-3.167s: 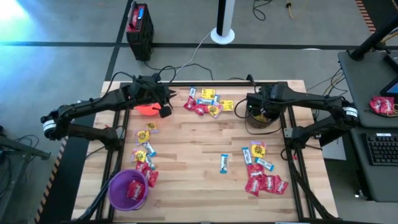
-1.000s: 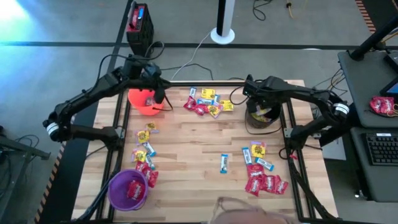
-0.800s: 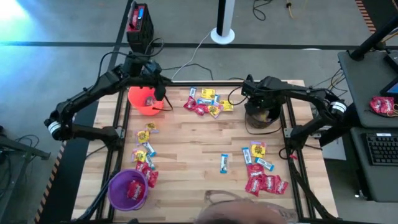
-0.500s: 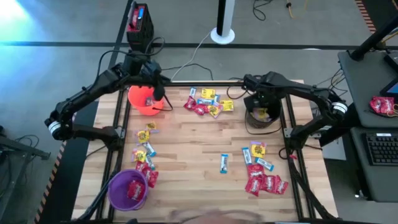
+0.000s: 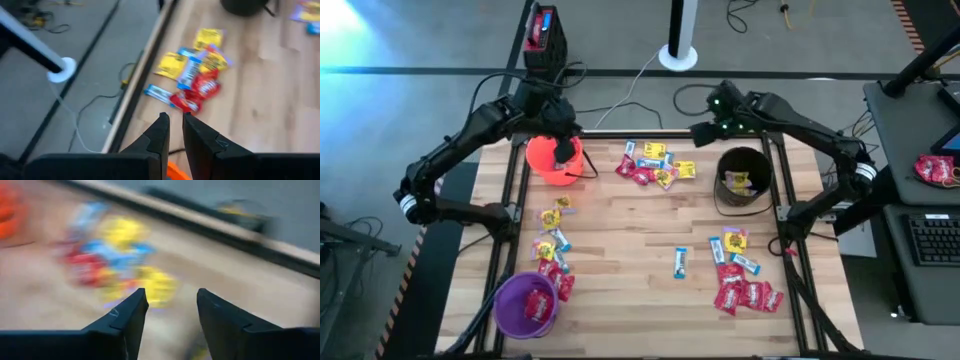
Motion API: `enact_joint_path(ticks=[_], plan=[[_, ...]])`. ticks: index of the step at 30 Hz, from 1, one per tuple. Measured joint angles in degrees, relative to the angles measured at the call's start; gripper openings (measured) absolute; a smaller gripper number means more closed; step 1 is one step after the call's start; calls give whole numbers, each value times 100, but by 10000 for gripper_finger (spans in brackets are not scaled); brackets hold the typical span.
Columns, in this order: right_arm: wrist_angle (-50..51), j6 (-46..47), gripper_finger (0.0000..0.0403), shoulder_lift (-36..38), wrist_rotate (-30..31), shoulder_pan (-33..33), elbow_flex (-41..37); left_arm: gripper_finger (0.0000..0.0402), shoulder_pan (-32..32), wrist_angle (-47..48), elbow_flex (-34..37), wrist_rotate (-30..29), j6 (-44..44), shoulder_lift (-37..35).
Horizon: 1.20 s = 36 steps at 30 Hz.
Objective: Sort candy by brand, put in halloween buckets
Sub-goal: Put the white chocolate bar into the orange bucket
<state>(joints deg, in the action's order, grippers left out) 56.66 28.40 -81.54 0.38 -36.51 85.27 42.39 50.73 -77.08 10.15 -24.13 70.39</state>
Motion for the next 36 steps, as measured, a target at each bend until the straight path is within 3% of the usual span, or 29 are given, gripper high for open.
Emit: enact_joint_path(ticks=[4, 9, 13, 18, 22, 26, 32, 36], plan=[[-546, -349, 156, 0, -1755, 91, -80, 38, -2, 680, -134, 593, -19, 33], [-230, -936, 146, -62, -2452, 596, -227, 38, -18, 1032, -172, 850, 311, 3], [522, -1780, 140, -181, -2501, 1224, -242, 38, -23, 1025, -166, 847, 489, -4], [866, -3973, 137, -402, -2439, 2168, -435, 38, -28, 670, -166, 847, 552, -4], [360, -5218, 145, -534, -1723, 2679, -860, 38, -28, 35, -195, 844, 1088, -4], [-375, -5920, 154, -706, -1922, 2750, -1313, 38, -28, -466, -333, 842, 1965, -4], [-550, -7057, 156, -969, -2264, 3191, -1715, 38, -35, 101, -1006, 844, 2420, 9], [-1067, -7355, 160, -1142, -1955, 3523, -1905, 38, -35, 543, -1517, 844, 2515, 0]])
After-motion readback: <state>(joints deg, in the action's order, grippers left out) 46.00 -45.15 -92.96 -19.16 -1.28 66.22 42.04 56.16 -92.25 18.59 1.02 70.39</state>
